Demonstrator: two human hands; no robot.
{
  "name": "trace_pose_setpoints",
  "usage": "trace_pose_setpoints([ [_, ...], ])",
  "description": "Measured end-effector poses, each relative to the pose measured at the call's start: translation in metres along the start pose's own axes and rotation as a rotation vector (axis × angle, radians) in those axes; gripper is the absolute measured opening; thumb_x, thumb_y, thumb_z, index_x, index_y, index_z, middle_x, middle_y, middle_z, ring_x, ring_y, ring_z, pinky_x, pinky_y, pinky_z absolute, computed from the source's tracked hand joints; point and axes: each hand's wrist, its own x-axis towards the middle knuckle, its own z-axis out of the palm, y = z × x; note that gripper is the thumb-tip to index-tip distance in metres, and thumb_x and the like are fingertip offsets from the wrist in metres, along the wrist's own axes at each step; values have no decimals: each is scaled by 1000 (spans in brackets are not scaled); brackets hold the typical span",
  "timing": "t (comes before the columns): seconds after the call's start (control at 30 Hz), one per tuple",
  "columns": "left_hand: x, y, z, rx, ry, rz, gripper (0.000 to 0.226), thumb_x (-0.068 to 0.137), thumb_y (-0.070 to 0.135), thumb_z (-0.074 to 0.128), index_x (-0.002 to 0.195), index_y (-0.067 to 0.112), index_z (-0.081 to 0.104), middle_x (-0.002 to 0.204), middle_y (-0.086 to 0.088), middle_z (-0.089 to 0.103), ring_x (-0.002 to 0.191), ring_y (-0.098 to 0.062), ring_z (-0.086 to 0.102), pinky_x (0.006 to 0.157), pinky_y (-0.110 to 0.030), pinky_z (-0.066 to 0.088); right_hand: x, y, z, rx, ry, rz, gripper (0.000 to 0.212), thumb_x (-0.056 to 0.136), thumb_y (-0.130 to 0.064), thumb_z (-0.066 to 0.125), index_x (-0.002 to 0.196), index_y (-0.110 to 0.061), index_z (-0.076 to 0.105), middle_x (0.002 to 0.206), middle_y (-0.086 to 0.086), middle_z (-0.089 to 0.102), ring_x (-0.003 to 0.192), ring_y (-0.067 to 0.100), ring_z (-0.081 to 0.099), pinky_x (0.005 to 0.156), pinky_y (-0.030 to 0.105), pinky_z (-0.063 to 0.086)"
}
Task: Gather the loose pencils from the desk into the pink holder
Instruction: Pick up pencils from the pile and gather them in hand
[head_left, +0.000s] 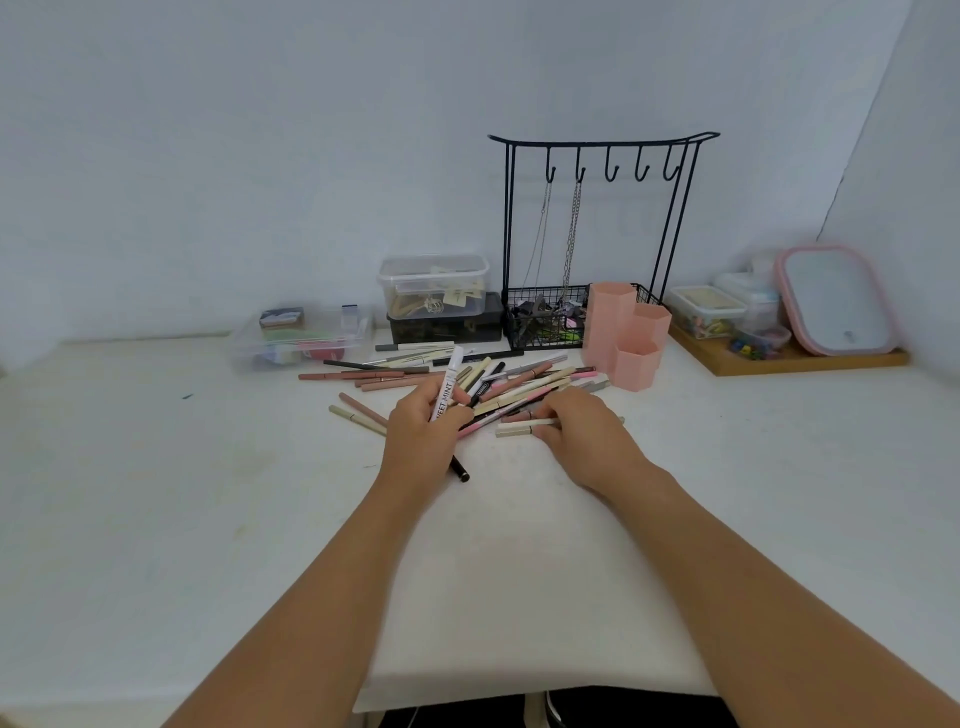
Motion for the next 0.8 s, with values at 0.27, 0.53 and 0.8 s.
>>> trace_pose_setpoints([
  [0.27, -1, 2, 1, -10, -42, -35, 16, 77, 13, 57, 82, 24, 68, 79, 1, 58, 70, -18, 48, 70, -35, 41, 3, 7, 1, 76, 85, -52, 16, 95, -23, 64, 93, -8, 70, 94, 4, 53, 86, 21, 50, 74, 33, 40],
  [0.53, -5, 3, 1, -83, -76, 28, 20, 71, 17, 65, 91, 15, 65, 81, -12, 57, 73, -21, 50, 70, -36, 43, -12, -24, -26, 796, 377, -59, 8, 93, -13, 68, 100, -10, 69, 78, 7, 72, 70, 16, 68, 65, 23, 58],
  [0.8, -13, 4, 9, 27, -239, 194, 23, 82, 4, 77, 94, 18, 62, 72, -6, 64, 61, -9, 53, 58, -20, 43, -18, -40, -9, 1335, -99, 68, 21, 86, 0, 72, 106, 5, 67, 94, 22, 76, 78, 26, 74, 77, 32, 62],
])
